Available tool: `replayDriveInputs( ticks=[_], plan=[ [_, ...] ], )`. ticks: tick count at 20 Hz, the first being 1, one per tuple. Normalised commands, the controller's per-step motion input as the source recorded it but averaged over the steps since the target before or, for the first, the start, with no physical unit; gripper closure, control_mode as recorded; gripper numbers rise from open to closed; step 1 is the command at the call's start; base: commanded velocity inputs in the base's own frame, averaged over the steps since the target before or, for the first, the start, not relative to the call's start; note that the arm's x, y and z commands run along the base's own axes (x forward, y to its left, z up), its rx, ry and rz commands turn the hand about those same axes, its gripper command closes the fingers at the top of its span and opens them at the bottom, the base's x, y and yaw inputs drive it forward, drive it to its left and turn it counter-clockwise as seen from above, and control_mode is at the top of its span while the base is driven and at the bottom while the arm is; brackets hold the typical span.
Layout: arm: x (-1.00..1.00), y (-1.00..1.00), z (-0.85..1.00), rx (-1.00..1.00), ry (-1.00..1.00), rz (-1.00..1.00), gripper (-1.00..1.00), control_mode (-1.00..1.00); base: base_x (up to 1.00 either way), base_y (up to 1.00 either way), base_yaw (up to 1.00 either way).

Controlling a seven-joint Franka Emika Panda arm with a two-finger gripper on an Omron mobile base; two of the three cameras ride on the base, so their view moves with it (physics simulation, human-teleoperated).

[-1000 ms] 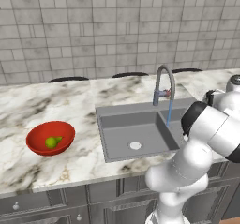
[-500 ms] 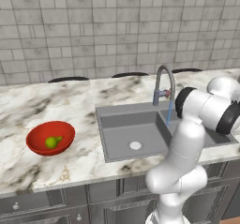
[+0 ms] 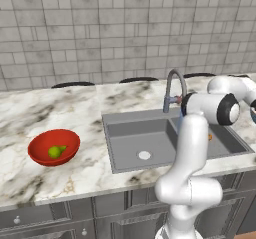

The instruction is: Pick the tangerines from the sink and place them in one bowl. Place the pear in the other bowl. Then turn off the sink faucet.

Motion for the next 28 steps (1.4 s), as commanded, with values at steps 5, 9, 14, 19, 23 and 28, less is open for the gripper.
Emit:
replayDriveInputs(
  ticks=[5,9,14,19,23,28],
  plan=[
    [0.31,-0.61,0.00,0.06,0.00,-0.05,1.00,-1.00,0.00,0.00,0.00],
    [0.20,-0.43,0.00,0.03,0.00,-0.04,-1.00,-1.00,0.00,0.00,0.00],
    [0.04,-0.17,0.00,0.00,0.00,-0.03,-1.00,-1.00,0.00,0.00,0.00],
    [0.00,0.14,0.00,0.00,-0.04,-0.06,-1.00,-1.00,0.00,0.00,0.00],
    [0.00,0.33,-0.01,-0.01,-0.17,-0.08,-1.00,-1.00,0.00,0.00,0.00],
    [-0.14,0.50,0.00,0.00,-0.22,-0.04,-1.00,-1.00,0.00,0.00,0.00]
  ],
)
